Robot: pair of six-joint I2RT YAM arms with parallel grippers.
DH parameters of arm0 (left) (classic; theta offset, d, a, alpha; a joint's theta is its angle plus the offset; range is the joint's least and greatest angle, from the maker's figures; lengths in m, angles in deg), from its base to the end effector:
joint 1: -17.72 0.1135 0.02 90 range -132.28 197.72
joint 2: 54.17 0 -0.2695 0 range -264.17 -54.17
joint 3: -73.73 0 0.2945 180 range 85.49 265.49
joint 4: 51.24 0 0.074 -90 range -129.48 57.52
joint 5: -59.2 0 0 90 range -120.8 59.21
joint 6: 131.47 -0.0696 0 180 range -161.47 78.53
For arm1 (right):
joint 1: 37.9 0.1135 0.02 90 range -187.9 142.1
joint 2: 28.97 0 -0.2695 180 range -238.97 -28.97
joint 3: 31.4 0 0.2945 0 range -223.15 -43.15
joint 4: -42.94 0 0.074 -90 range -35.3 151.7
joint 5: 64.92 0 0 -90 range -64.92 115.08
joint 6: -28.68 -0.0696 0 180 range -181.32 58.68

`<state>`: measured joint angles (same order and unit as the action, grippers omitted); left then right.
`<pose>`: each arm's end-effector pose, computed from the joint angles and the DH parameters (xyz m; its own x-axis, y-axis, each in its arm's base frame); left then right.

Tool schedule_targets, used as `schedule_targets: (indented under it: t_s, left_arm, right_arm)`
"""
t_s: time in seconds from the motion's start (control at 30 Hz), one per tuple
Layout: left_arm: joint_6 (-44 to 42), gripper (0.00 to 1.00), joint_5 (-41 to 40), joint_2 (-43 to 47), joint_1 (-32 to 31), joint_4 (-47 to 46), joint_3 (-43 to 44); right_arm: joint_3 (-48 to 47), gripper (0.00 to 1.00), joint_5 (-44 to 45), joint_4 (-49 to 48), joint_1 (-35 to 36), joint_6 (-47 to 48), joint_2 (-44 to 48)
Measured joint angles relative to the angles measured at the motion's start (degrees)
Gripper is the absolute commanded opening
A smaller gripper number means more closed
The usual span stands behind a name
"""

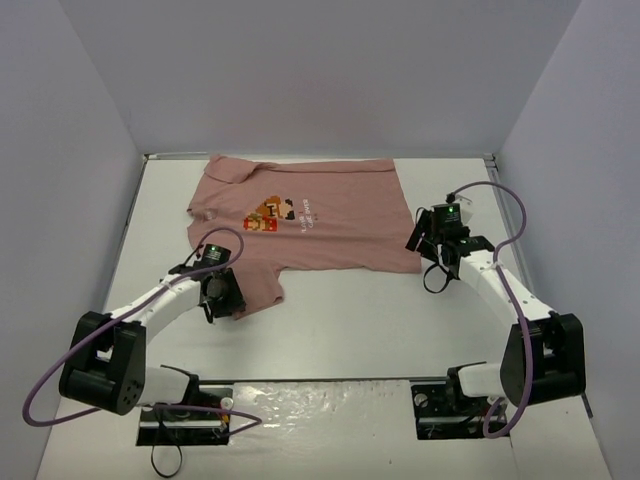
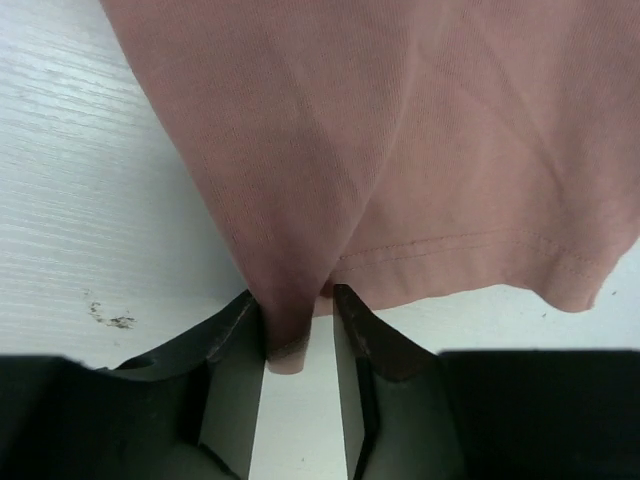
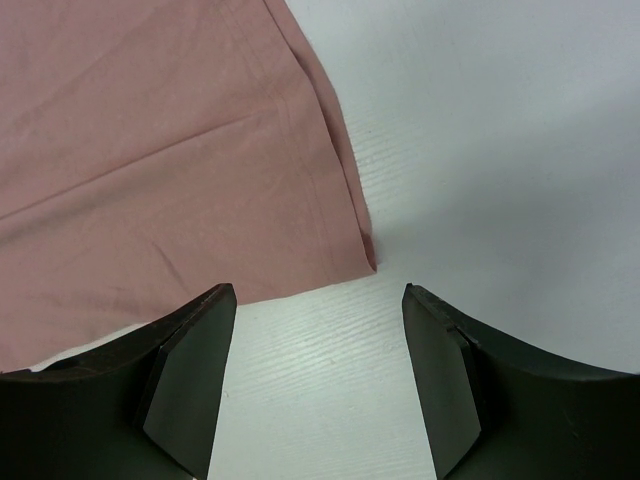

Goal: Fold and stack the t-shirts
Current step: Grap the side of the flattened tshirt closest away from the robot with both arms

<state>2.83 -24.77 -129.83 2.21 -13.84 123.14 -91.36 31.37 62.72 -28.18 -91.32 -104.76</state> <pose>0.2688 -0.0822 0.1160 -0.8351 -0.4891 -0.2519 -0.3806 0.8442 -0.3774 0.3498 0.0522 0.2110 -0.5370 0.4122 -0.7360 0.2177 0.9106 0.3513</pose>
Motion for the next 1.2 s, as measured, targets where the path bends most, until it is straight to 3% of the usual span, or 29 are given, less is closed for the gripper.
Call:
schedule_targets:
  t_s: [0.1,0.5,0.97,1.2]
  left_arm:
    - [0.99,0.00,0.07,0.42,-0.29,0.04,-0.24]
    - [3.06,0.00,-0.04,13.49,-0.28,7.15,-2.06]
    - [2.51,0.00,1.56,16.83,-0.28,11.99,-0.66]
    - [1.94,0.00,1.66,16.83,-0.28,13.13,-0.29]
  right_arm:
    - [0.64,0.65,0.12,-0.03,0.00,0.05,-0.32]
    - [-0.17,0.64,-0.13,-0.69,0.00,0.41,-11.68]
    - [-0.73,0.59,0.89,-3.71,0.00,-0.62,-17.97]
    - [-0.81,0.38,1.72,-5.90,0.00,-0.86,-18.72]
